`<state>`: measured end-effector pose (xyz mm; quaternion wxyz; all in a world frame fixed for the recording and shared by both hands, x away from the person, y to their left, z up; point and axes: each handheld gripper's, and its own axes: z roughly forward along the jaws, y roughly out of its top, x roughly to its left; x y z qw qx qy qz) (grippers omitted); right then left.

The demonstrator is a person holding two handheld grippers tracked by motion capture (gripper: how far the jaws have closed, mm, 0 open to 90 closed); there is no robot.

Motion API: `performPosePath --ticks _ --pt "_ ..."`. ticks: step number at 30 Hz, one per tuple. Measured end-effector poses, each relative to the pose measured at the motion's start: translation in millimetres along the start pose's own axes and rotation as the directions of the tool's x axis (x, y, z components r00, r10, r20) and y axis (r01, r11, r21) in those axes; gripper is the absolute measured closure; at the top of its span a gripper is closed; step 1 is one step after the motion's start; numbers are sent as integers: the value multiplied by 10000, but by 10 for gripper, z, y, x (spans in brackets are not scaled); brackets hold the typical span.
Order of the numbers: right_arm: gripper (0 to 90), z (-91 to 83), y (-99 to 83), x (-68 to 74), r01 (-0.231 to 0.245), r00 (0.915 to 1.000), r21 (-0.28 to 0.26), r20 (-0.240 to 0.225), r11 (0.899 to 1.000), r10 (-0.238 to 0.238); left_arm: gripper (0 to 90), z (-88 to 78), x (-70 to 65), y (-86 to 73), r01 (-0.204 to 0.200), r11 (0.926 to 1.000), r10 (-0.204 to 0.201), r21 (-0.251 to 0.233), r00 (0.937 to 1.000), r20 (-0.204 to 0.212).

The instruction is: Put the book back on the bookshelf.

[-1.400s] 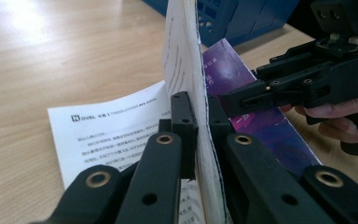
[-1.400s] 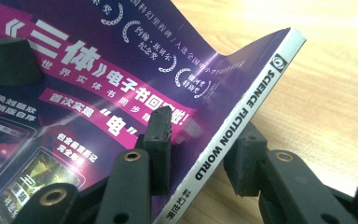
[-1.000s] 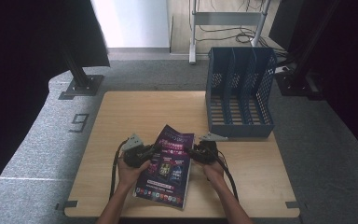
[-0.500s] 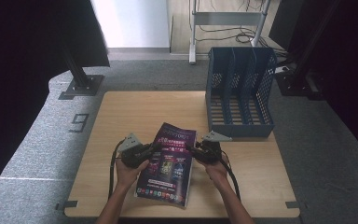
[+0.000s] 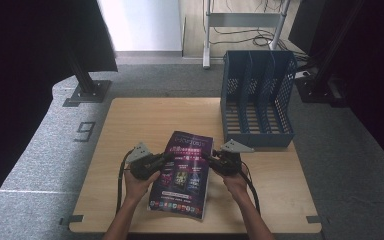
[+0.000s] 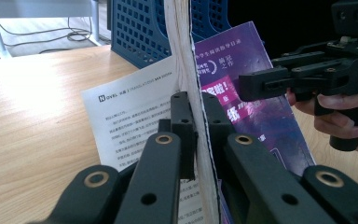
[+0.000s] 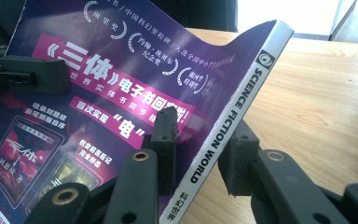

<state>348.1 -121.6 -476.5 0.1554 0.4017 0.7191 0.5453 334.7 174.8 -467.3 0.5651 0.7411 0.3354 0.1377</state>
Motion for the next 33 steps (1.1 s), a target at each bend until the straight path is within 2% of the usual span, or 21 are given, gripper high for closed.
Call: performPosePath --ticks 7,10,16,33 --pt "704 -55 33 22 204 9998 -266 32 9994 -203 860 -18 -11 19 77 9999 -76 -94 9999 73" --pt "711 -88 51 25 114 9999 -413 11 9991 -114 860 -40 -49 52 -54 9998 56 -192 9999 105" --pt "718 -146 82 43 377 9993 -670 73 9970 -373 860 -35 -67 58 -92 9996 95 -267 9999 102" --pt "722 -187 105 63 561 9984 -857 135 9947 -551 860 -47 -77 70 -115 9991 121 -410 9998 151"
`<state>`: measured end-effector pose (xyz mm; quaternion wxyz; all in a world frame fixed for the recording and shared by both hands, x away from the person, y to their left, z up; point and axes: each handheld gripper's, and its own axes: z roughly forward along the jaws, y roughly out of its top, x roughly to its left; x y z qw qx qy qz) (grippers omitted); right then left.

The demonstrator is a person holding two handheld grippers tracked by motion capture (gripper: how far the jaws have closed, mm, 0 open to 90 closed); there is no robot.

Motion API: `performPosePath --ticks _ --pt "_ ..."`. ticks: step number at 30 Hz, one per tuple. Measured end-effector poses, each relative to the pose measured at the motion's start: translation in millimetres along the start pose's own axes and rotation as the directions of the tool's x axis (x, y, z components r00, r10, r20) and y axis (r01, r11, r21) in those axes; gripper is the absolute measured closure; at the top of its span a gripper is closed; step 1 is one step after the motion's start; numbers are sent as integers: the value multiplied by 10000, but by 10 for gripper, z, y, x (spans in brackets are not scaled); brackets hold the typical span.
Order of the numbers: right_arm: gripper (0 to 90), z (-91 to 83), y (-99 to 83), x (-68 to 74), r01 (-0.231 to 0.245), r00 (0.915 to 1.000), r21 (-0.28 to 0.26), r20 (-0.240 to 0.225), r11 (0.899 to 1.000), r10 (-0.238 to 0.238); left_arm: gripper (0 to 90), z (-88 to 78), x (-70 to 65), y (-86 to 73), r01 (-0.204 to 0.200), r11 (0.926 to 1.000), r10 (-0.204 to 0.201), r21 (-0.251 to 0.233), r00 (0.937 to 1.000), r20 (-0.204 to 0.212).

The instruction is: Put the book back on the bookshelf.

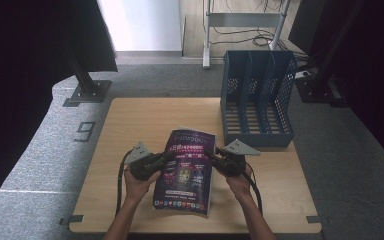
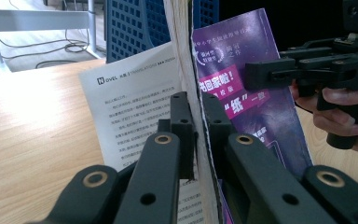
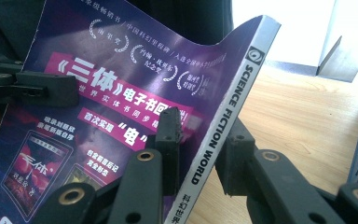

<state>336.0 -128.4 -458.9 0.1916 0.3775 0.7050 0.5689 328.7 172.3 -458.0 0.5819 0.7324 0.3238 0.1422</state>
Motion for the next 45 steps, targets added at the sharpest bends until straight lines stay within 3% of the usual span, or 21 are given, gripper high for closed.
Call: performPosePath --ticks 13,22,45 --pt "730 -20 23 -1 84 9999 -267 129 9996 -81 867 19 9 37 -159 9999 159 -36 9998 -105" --pt "733 -70 102 22 388 9990 -570 224 9976 -376 865 33 22 134 -664 9978 664 -28 9978 -58" --pt "744 -28 208 -31 780 9955 -996 616 9920 -720 867 107 113 260 -649 9978 649 -160 9979 8"
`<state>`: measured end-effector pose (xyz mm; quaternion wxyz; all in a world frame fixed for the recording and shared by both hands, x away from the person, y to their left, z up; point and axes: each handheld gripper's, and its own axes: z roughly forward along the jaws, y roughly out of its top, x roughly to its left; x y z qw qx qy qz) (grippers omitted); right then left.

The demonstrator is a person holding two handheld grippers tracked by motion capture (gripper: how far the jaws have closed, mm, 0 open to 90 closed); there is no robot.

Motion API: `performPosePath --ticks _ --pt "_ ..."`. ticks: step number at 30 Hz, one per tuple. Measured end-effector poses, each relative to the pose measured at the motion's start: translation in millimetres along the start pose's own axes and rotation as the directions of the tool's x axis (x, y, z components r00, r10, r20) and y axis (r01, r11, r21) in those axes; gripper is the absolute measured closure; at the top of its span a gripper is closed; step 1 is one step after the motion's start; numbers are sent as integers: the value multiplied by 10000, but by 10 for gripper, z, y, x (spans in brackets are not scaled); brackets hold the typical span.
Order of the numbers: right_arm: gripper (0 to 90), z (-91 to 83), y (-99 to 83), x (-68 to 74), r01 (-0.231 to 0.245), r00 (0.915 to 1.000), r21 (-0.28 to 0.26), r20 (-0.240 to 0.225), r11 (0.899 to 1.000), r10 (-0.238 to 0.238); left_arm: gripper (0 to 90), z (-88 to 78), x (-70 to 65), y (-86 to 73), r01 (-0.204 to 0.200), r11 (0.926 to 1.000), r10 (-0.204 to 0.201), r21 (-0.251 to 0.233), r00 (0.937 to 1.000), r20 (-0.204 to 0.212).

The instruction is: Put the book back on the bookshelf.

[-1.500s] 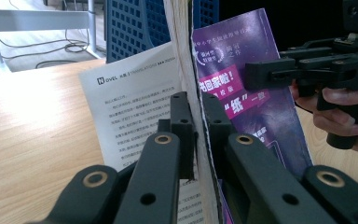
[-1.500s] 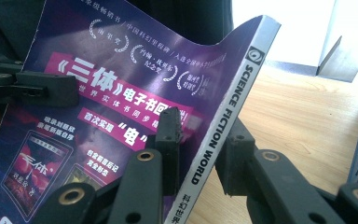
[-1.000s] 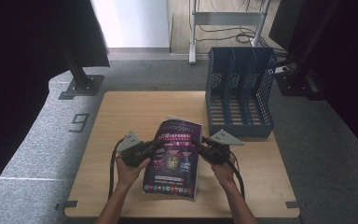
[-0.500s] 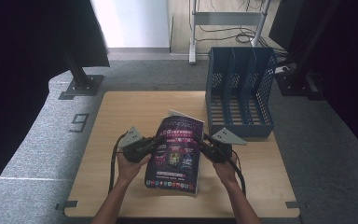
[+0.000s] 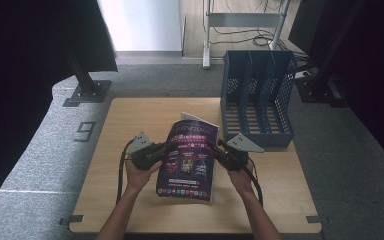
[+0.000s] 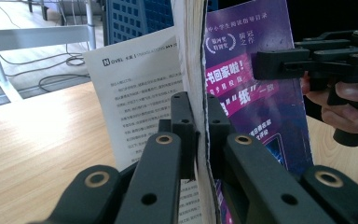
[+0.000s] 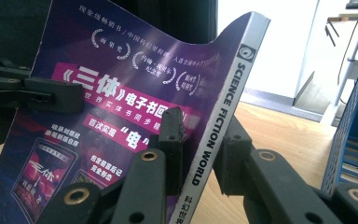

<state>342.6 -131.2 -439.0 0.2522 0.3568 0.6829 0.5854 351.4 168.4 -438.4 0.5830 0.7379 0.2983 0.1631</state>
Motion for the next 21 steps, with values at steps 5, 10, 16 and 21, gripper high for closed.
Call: performPosePath --ticks 5,10,16,21 --pt "745 14 19 -4 46 10000 -34 33 10000 -46 867 2 8 22 -71 10000 71 -27 10000 -57" --pt "749 55 59 -24 117 9999 -95 113 9999 -116 867 19 45 53 -6 9999 5 -107 9999 -127" --pt "755 135 116 -43 185 9995 -144 240 9997 -181 867 43 90 107 9 9999 -12 -125 9997 -257" --pt "759 160 200 -79 275 9995 -418 145 9987 -269 867 25 139 208 18 9995 -24 -311 9998 -181"
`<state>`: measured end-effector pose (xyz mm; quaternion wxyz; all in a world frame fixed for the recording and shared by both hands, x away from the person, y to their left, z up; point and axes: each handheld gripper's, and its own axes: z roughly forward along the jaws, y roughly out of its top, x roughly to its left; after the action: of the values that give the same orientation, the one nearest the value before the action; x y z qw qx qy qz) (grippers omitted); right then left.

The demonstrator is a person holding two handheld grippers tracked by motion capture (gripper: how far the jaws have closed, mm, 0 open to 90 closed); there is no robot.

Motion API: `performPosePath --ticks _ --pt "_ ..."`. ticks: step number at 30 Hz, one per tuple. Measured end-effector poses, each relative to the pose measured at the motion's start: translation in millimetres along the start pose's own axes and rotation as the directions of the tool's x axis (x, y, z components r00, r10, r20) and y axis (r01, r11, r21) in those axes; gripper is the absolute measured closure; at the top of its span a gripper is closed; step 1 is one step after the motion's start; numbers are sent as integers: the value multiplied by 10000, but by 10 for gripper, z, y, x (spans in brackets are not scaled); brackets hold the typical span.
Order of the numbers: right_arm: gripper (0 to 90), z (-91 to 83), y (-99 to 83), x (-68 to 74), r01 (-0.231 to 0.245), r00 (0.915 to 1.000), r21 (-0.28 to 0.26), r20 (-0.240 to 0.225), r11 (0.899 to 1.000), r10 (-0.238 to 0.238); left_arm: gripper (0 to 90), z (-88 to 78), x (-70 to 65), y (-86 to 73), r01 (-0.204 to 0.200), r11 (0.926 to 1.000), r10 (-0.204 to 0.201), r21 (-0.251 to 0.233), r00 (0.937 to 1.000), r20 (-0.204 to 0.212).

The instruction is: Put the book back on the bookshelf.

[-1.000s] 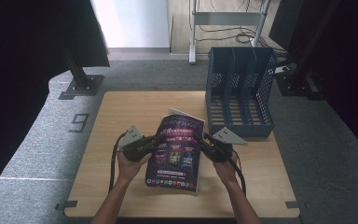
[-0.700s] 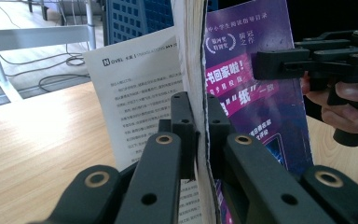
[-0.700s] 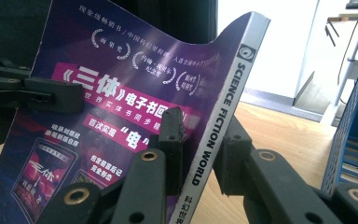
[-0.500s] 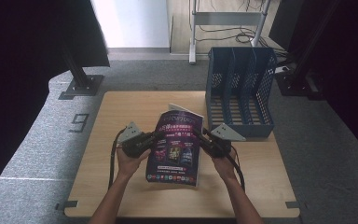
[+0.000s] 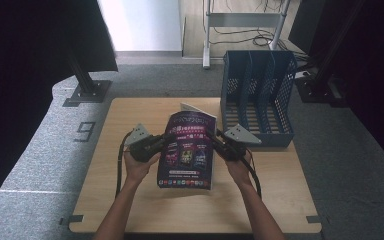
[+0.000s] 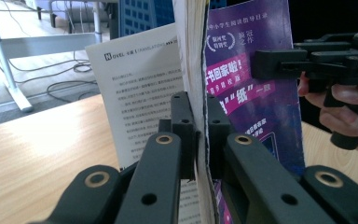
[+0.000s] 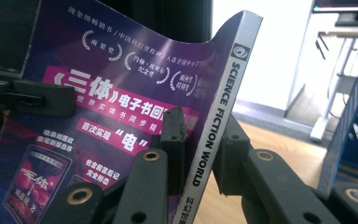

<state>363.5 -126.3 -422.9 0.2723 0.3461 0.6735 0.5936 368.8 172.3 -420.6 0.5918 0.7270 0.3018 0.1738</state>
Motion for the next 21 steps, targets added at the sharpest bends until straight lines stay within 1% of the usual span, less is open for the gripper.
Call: performPosePath --ticks 1,3,4,8,10,12,13,14,16,19,20,21 --pt "764 2 22 -12 10 10000 -99 -57 10000 -10 867 5 9 27 -46 10000 46 -27 10000 -29" --pt "770 10 88 -22 198 9998 -352 -33 9992 -199 867 15 11 66 -128 9999 127 -80 9998 -121" --pt "772 8 109 -21 198 9998 -430 -4 9989 -199 867 17 7 89 -193 9998 192 -101 9997 -155" --pt "778 -18 137 -23 215 9998 -589 68 9980 -212 865 11 -34 120 -312 9992 309 -236 9994 -121" --pt "782 -75 99 -19 260 9997 -689 29 9973 -259 862 -4 -92 73 -422 9988 422 -246 9991 -21" --pt "786 -125 54 -8 273 9996 -740 -35 9969 -276 856 -8 -110 50 -458 9987 459 -227 9989 13" --pt "786 -125 54 -8 273 9996 -740 -35 9969 -276 856 -9 -124 25 -492 9986 493 -170 9988 37" --pt "792 -171 5 2 300 9995 -742 -76 9968 -307 850 -7 -141 -30 -557 9984 558 -32 9984 20" --pt "797 -195 -23 11 305 9995 -717 -86 9970 -312 848 -12 -142 -57 -557 9984 557 -26 9984 -13" --pt "809 -252 -101 29 394 9992 -691 -66 9968 -400 846 -39 -107 -116 -316 9994 316 -127 9995 -4" --pt "810 -275 -120 22 309 9994 -771 -101 9965 -318 840 -45 -96 -124 -224 9996 225 -167 9997 52" --pt "812 -304 -135 7 124 9997 -846 -219 9963 -143 833 -54 -78 -134 -22 9997 27 -259 9998 177"
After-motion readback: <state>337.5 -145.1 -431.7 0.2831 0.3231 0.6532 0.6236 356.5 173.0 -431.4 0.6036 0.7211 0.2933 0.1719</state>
